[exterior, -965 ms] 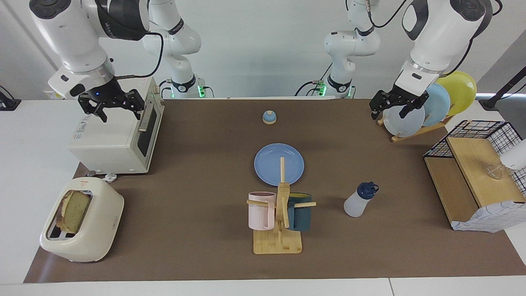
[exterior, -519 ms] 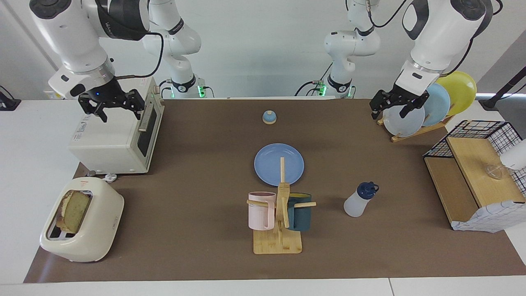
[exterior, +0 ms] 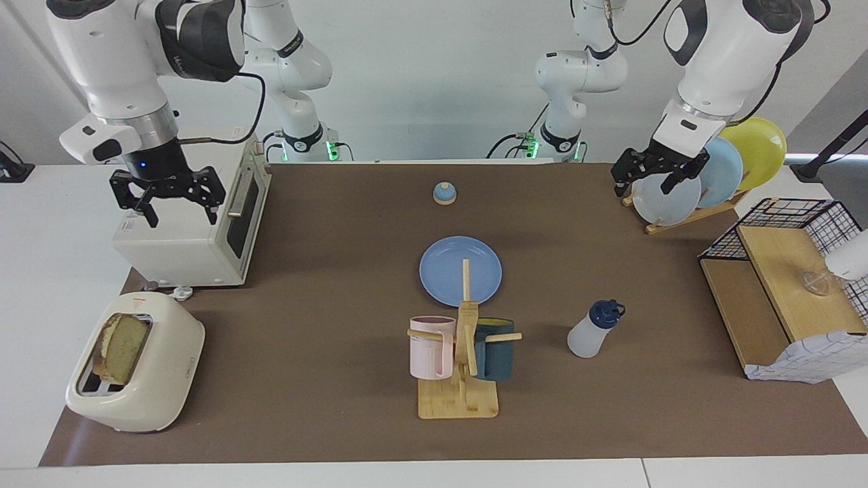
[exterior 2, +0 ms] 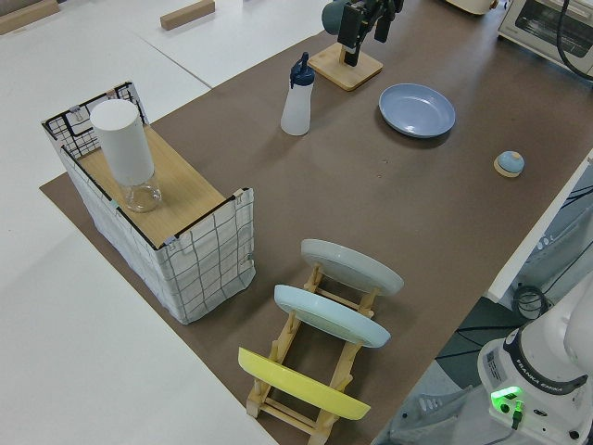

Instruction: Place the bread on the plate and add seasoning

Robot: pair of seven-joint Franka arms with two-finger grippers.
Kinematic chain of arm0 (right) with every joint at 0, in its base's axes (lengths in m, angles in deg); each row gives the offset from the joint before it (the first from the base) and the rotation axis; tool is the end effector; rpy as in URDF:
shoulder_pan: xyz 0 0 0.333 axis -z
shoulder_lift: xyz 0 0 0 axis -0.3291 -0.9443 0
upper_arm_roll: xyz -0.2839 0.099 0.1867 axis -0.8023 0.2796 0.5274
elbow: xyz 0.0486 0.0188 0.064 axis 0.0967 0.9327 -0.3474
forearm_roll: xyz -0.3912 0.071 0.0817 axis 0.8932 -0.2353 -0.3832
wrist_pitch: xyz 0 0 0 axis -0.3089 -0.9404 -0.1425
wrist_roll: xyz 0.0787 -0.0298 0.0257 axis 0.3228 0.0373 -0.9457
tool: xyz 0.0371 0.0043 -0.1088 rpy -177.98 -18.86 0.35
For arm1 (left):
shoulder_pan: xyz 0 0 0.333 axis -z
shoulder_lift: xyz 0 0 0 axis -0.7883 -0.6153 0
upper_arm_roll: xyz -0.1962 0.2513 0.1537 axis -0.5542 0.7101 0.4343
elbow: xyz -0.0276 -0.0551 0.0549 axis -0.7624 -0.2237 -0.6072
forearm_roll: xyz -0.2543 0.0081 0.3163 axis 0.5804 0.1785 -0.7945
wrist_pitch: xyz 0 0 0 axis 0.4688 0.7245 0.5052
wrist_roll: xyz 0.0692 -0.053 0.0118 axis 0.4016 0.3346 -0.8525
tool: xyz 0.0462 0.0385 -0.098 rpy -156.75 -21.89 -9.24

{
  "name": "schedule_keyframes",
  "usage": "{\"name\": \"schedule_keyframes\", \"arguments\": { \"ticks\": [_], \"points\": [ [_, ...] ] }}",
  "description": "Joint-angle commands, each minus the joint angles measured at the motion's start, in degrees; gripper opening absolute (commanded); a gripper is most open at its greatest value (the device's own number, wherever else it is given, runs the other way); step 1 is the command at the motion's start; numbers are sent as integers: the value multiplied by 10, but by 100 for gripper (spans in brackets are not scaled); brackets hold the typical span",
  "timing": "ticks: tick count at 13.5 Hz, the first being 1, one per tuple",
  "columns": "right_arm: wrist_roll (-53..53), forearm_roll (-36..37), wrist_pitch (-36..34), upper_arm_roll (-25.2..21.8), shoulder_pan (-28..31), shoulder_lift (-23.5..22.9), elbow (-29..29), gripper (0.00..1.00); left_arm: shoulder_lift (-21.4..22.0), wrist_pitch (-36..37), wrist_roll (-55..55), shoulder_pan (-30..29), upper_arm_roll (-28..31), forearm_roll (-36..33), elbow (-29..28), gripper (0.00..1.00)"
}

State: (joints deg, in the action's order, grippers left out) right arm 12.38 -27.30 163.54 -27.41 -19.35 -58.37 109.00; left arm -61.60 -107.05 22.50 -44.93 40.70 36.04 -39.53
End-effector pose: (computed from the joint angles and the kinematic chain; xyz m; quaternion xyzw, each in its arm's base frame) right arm 0.6019 -0.0374 0.6158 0.9905 0.0487 0.1216 0.0426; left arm 0.5470 -0.0883 0.6269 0.9998 -0.0045 -0.0124 0.0130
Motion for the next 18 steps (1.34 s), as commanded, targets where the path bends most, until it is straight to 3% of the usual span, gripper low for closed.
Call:
{"name": "schedule_keyframes", "arguments": {
  "ticks": [1, 5, 9, 14, 16, 18],
  "points": [
    [24, -8, 90, 1, 9, -11, 33, 100, 15, -1, 8, 4, -1, -9, -14, 100],
    [12, 30, 193, -1, 51, -84, 6, 100, 45, -104, 5, 7, -2, -9, -96, 100],
    [13, 69, 268, -1, 53, -124, -3, 100, 101, -265, 5, 20, -4, -9, -232, 100],
    [12, 71, 309, -1, 73, -157, -16, 98, 134, -479, 0, 55, -4, -9, -385, 100],
    [11, 70, 316, -1, 76, -164, -15, 83, 135, -566, 0, 61, -6, -9, -437, 100],
    [10, 70, 310, 0, 82, -164, -11, 56, 128, -678, 0, 63, -10, -9, -495, 100]
  ]
}}
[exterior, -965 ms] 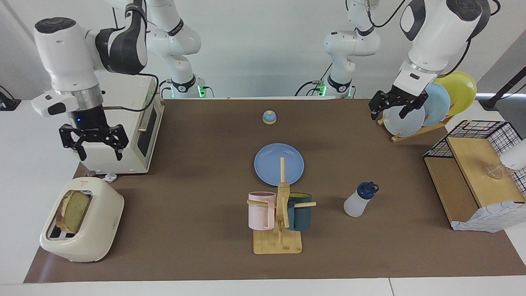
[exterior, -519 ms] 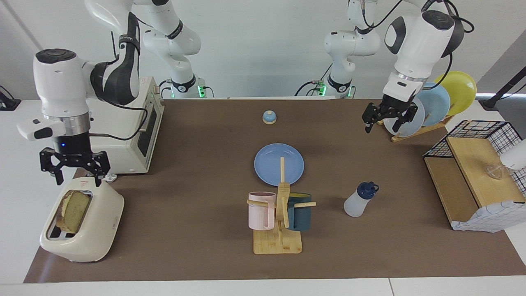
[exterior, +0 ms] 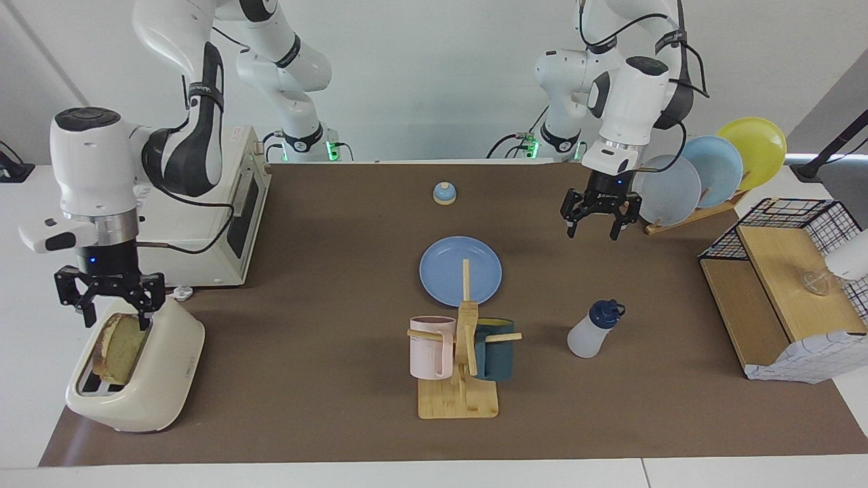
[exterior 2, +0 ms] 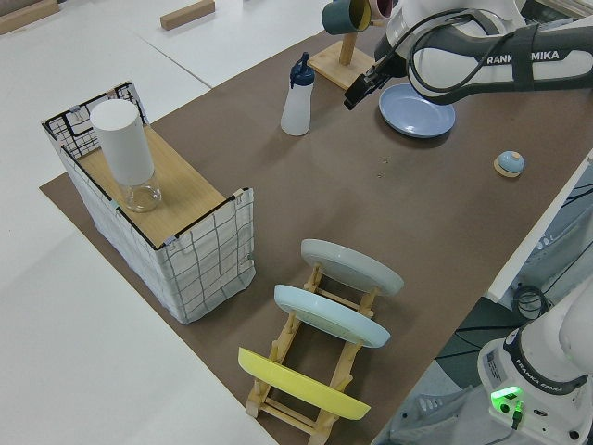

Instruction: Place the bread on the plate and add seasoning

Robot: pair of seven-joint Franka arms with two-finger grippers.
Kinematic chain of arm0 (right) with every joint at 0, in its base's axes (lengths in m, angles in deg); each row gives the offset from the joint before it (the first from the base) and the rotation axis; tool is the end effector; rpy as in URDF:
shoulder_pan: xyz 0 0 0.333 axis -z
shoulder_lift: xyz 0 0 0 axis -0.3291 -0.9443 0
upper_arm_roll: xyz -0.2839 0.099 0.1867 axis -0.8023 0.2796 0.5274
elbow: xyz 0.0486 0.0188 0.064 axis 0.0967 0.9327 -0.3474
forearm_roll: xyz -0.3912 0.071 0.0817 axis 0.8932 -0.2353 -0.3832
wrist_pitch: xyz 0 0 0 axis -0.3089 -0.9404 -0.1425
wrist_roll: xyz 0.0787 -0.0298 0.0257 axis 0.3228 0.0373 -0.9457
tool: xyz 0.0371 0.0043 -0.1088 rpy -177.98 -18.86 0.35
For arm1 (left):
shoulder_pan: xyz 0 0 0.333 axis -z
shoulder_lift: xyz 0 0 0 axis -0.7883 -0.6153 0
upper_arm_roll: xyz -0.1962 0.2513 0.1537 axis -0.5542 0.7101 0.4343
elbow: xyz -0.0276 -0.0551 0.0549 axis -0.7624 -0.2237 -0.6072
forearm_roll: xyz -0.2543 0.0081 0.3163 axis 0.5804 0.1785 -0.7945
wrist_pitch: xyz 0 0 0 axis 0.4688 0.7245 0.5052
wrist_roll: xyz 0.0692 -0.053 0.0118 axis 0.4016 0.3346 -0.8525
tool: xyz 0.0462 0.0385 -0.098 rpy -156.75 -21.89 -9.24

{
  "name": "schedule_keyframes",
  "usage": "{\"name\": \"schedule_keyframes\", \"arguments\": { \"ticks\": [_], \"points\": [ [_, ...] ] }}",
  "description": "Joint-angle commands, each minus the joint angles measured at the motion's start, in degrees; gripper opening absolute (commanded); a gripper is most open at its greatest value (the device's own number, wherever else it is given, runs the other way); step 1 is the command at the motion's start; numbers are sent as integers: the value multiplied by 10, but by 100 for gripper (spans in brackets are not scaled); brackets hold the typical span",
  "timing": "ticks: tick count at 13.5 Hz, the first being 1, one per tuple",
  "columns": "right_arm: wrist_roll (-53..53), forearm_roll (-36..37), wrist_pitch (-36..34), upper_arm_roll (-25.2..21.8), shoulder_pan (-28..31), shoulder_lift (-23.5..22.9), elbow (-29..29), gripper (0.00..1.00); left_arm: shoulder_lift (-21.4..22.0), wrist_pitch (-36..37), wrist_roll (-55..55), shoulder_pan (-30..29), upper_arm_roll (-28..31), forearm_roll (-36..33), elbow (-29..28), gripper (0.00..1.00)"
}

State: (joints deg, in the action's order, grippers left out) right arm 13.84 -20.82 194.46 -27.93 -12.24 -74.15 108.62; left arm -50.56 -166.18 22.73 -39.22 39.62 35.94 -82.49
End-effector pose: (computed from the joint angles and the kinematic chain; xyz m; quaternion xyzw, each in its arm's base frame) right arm 0.6948 -0.1263 0.5052 0.9631 0.0219 0.2426 0.1140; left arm 0.4774 -0.1332 0.4640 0.9728 -0.0547 0.2196 0.0495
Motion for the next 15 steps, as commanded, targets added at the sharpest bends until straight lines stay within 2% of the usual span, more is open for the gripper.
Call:
{"name": "schedule_keyframes", "arguments": {
  "ticks": [1, 2, 3, 7, 9, 12, 15],
  "points": [
    [-22, 6, -2, 5, 11, -5, -9, 37, 8, -130, -2, 6, 0, -7, -84, 100],
    [-53, 6, 0, 4, 11, -5, -11, 6, -4, -168, -2, 6, 0, -7, -94, 100],
    [-66, 7, 0, 4, 10, -5, -14, 0, -21, -204, -3, 6, 0, -7, -101, 100],
    [-69, 77, -10, 6, 1, -12, -45, 0, -108, -363, -2, 6, 1, -4, -118, 100],
    [-69, 89, -70, 10, -16, -12, -81, 0, -153, -432, -1, 6, 1, -2, -117, 100],
    [-62, 92, -204, 11, -88, 1, -137, 0, -199, -481, -1, 21, 3, 8, -112, 100],
    [-35, 88, -273, 11, -163, 31, -138, 0, -211, -482, 1, 36, 6, 24, -99, 100]
  ]
}}
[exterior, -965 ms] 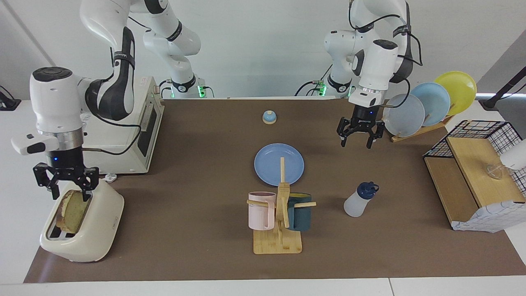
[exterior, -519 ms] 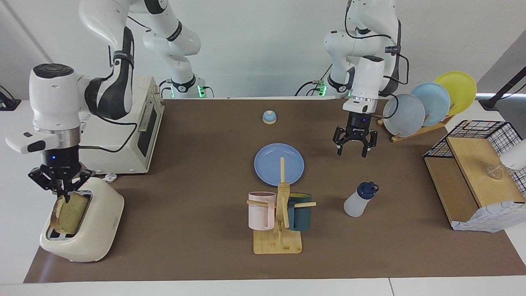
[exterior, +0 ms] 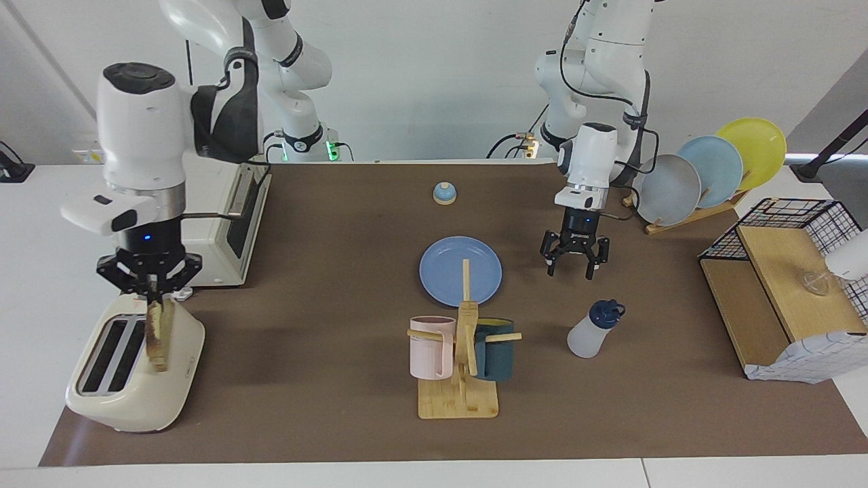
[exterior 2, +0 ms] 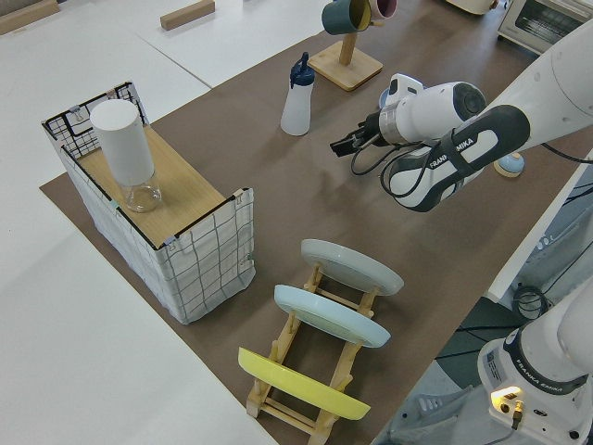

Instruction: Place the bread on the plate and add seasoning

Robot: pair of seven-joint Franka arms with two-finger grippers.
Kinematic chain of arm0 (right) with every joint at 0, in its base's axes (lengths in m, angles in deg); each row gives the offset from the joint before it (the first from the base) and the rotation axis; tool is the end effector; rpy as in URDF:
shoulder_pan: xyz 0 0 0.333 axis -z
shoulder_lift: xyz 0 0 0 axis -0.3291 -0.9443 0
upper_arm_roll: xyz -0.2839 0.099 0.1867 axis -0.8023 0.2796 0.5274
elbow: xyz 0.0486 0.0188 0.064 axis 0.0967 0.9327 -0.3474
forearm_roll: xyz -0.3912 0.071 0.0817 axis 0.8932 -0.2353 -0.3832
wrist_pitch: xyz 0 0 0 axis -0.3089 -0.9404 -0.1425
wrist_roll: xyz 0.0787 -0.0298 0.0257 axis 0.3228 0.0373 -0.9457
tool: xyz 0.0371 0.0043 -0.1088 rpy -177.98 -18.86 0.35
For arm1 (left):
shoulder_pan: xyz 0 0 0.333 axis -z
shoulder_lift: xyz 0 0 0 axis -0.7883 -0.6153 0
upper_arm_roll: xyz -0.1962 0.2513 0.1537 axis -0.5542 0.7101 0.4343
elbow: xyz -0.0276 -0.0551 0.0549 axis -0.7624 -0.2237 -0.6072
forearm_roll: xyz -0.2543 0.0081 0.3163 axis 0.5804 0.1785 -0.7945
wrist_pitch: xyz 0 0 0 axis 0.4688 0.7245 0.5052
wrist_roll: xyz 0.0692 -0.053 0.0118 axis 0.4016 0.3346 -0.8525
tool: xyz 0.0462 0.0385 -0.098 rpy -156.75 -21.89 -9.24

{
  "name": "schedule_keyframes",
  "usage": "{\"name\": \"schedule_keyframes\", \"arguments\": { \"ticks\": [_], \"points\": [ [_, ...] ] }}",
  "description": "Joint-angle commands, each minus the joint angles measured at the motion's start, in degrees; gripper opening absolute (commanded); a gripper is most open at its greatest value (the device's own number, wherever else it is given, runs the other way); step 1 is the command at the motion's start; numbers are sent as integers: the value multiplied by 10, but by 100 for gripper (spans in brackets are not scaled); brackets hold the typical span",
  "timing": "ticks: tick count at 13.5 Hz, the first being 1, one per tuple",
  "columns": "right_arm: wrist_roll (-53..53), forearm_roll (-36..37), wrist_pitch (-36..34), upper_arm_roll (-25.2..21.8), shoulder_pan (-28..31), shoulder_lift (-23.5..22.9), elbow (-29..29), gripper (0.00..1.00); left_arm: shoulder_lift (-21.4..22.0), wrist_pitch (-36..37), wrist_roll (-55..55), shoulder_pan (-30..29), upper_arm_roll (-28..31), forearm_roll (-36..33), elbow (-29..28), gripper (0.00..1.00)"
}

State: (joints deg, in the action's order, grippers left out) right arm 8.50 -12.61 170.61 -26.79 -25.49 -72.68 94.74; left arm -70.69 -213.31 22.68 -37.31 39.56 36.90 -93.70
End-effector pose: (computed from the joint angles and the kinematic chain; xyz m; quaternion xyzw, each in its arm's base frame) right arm 0.6978 0.0312 0.6013 0.9531 0.1838 0.1720 0.1679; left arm 0.4712 -0.1431 0.3130 0.9326 -0.0540 0.3473 0.0819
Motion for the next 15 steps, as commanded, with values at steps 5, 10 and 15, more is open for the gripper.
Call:
{"name": "schedule_keyframes", "arguments": {
  "ticks": [5, 10, 15],
  "points": [
    [254, -93, -71, 6, -146, 37, 25, 0, -50, -9, 5, 20, 10, 14, 68, 100],
    [419, -169, 35, 7, -273, 19, 90, 0, -100, -9, 7, 74, 74, 14, 116, 100],
    [495, -168, 115, 8, -329, 28, 168, 0, -126, -9, 6, 198, 215, 35, 151, 100]
  ]
}}
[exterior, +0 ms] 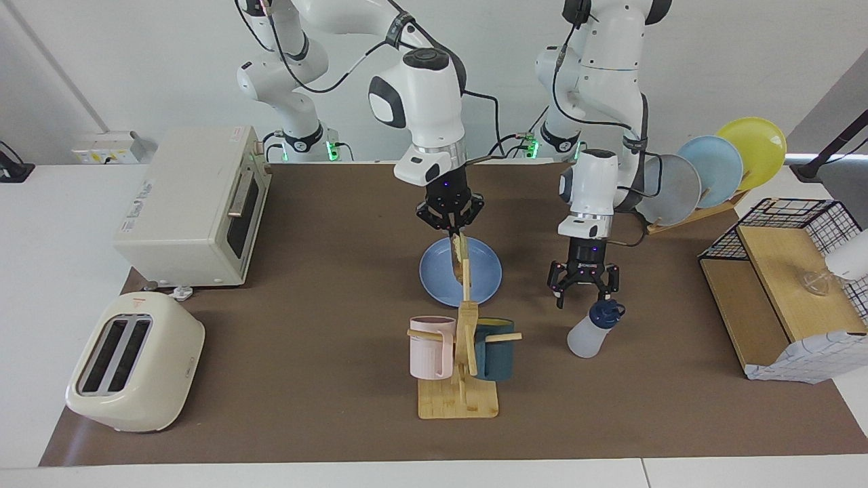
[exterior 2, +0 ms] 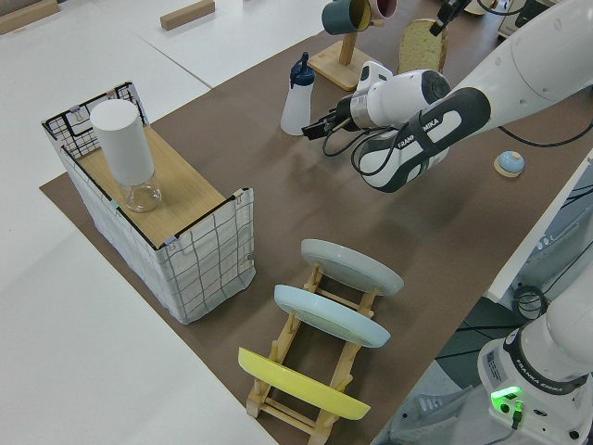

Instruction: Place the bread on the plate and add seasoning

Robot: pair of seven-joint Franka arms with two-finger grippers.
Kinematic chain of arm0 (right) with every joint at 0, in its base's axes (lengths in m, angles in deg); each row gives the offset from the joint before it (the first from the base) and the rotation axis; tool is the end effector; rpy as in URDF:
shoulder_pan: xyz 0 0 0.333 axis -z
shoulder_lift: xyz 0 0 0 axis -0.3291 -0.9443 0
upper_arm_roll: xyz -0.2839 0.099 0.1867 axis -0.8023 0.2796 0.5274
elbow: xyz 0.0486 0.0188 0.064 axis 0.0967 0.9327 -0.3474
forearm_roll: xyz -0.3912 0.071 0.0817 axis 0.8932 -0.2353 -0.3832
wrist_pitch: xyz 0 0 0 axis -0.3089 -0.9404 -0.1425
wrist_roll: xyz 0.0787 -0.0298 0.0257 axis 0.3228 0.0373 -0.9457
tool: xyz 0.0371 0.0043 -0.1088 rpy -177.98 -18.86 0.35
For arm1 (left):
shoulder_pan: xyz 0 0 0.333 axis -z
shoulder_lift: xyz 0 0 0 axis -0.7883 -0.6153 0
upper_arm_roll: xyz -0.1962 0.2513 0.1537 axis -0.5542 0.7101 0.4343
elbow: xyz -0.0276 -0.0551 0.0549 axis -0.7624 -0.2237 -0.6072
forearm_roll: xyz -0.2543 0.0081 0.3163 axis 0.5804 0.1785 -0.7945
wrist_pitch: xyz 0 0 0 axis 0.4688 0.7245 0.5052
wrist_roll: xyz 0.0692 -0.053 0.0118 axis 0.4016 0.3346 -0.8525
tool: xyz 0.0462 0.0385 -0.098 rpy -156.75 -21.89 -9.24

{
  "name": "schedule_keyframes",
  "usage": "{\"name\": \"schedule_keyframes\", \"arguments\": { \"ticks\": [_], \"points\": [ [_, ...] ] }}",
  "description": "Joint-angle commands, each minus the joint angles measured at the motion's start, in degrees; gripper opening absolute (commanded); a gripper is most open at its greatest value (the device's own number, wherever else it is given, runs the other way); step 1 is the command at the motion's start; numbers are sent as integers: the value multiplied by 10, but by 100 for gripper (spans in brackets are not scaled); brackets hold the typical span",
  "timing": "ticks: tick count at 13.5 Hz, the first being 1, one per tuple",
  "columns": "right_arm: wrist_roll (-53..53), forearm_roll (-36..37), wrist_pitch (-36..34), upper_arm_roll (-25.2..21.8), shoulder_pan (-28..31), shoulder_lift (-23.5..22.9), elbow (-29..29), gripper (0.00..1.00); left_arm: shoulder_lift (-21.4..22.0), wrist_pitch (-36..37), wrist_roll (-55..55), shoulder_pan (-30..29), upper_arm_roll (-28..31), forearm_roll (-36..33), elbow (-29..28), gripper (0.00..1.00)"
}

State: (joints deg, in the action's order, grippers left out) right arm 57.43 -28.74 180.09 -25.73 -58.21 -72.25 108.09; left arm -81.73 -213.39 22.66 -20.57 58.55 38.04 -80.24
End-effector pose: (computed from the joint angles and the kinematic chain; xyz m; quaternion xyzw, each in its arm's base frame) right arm 0.5436 0.4163 0.5011 -0.9875 -0.0116 -0.1362 0.0789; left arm 0.5516 -0.1476 0.3067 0.9217 -0.0478 0.3826 0.0436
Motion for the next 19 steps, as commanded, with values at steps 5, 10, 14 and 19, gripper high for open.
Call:
{"name": "schedule_keyframes", "arguments": {
  "ticks": [5, 10, 14, 19],
  "points": [
    [19, -10, 80, 4, -37, 8, 69, 0, -56, -11, 3, 56, 27, 85, 54, 100],
    [22, -1, 95, 4, -47, 2, 99, 0, -65, -11, 3, 55, 29, 108, 73, 100],
    [22, -1, 95, 3, -42, 10, 131, 0, -74, -10, 3, 56, 38, 110, 78, 100],
    [22, 0, 95, 0, -30, 24, 171, 0, -92, -11, 3, 55, 42, 111, 110, 100]
  ]
}}
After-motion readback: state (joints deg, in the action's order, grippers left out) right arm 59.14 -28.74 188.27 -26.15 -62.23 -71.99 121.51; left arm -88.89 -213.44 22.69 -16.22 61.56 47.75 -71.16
